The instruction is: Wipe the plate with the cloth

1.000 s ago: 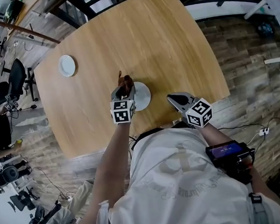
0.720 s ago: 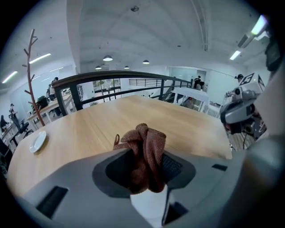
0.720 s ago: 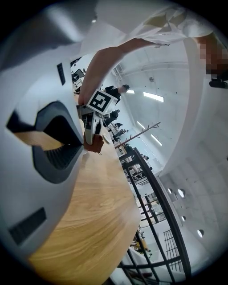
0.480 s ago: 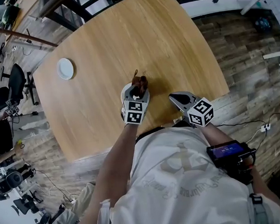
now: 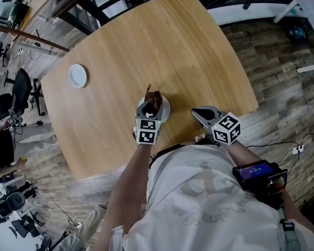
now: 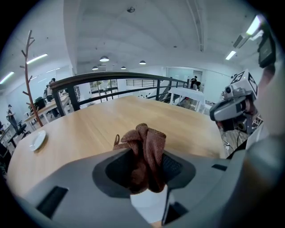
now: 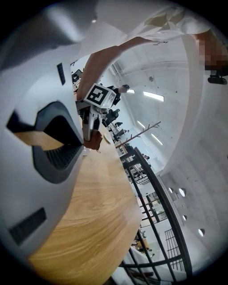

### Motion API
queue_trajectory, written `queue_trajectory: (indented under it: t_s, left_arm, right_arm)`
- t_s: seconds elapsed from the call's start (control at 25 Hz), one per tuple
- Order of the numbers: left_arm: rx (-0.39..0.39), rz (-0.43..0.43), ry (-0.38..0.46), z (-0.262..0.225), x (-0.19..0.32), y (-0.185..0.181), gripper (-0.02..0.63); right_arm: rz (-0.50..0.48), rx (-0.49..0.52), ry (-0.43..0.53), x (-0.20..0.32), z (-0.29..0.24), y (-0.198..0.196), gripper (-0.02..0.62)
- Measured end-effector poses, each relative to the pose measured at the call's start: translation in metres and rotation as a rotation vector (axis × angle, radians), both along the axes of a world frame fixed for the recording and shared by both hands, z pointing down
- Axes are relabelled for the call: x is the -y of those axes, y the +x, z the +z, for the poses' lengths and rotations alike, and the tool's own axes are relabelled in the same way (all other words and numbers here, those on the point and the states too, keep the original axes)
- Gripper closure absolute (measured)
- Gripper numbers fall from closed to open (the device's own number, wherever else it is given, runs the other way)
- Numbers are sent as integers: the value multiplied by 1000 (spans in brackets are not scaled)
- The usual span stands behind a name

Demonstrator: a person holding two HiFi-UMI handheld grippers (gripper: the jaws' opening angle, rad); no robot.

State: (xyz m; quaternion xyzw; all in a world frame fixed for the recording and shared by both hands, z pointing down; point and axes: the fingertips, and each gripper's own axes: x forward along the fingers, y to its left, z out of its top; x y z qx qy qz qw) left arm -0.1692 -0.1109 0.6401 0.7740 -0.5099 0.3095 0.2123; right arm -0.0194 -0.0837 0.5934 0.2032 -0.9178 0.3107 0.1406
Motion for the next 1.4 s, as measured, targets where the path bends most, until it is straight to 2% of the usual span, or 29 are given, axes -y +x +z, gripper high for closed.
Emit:
queue_trajectory:
  t_s: [0.28,0.44,0.6,0.92,1.16,1.4]
  left_arm:
    - [63,-107,-12,3,-13,-67,437]
    - [59,-136,-22,8,-22,-78,437]
    - [52,-160,-19,-2,-19,-89,437]
    - [13,-72,-39,9,-22,-47,437]
    - [-78,8,-60,7,-19,-5,437]
    - [-104,72,-62,6,-16,22,437]
  right_arm:
    - [-10,5,1,0,0,-8,581]
    - [-13,-10,-1,0,2,-5,581]
    - [-28,9,8,8,-2,-20,581]
    - [-17,7,-13,2,4,-15,581]
    - [-2,2,-27,2,6,-9,581]
    - [0,6,-25,2,7,-10,581]
